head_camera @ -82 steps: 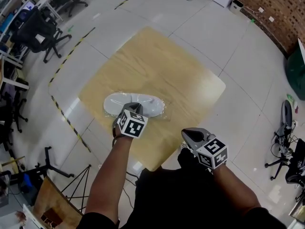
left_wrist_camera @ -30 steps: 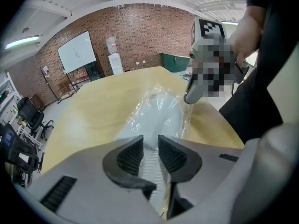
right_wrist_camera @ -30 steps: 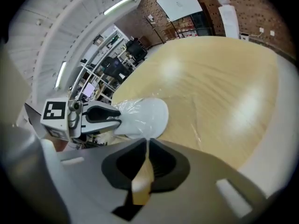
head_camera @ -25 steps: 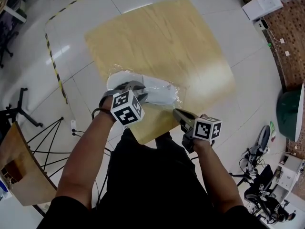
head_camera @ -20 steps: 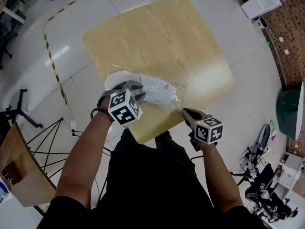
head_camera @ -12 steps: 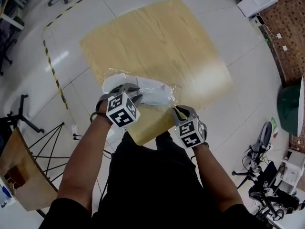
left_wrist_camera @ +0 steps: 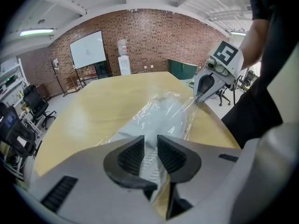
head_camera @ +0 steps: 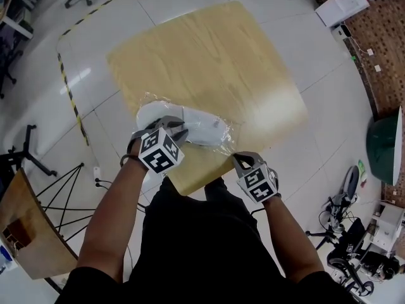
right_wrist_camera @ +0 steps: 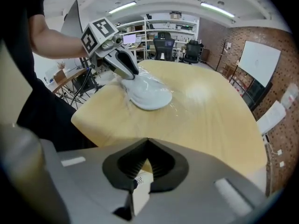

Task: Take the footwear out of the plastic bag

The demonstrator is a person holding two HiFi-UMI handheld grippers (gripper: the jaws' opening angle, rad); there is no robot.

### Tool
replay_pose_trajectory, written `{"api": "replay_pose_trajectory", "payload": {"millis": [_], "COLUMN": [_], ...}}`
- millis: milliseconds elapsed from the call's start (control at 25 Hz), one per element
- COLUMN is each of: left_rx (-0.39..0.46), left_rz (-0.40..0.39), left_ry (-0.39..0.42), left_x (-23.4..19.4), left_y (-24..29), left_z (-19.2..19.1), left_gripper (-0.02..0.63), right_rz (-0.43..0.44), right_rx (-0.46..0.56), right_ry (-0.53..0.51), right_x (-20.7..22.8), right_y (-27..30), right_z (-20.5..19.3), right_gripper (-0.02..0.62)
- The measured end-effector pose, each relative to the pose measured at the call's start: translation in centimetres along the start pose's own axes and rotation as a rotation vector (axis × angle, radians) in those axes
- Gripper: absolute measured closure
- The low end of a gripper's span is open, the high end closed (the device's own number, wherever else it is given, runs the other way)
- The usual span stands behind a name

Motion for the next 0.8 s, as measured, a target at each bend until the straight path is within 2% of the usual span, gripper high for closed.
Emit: {"api": "replay_pose_trajectory", "payload": {"millis": [120, 320, 480, 560, 680, 800], "left_rx": [0.003, 0.0, -0.007, -0.015, -0.016, -0.027], "left_rz": [-0.004, -0.011, -0.008, -0.005, -0.002, 0.005], "left_ry": [-0.01, -0.012, -0.012, 0.002, 0.022, 0.023], "left_x": [-0.1, 0.0, -0.3, -0.3, -0.1, -0.1], "left_y": [0.0, -0.1, -0.1, -0.1, -0.3, -0.3], "left_z": [-0.2, -0.3, -0.2, -0.1, -0.3, -0.3], "left_gripper": [0.511, 0.511, 0.511, 0.512, 0.517, 0.517], "right_rz": [-0.004, -0.011, 0.018, -0.006, -0.055, -0.068], "right_rx": [-0.009, -0.031, -0.067, -0.077, 0.011, 0.082], "right_ry": [-0.018, -0.104, -0.052, -0.026, 0.003, 0.015], "right_x": [0.0, -0.3, 0.4, 1.4, 3.0, 4.1], "right_y": [0.0, 0.0, -0.2, -0.7, -1.3, -1.0], "right_z": [-0.2, -0.4, -0.6, -0.6, 1.5, 4.2], "right_gripper": [0.593, 0.592, 0.592, 0.593, 0.592, 0.591]}}
Point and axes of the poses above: the fingertips, and each gripper's own axes: y forward along the fingers, x to its right, z out of its top, the point moved 1 cm from there along -y, backward along the fingers, and after that the axes turned 13 degrees about y, right-handed, at the moved point
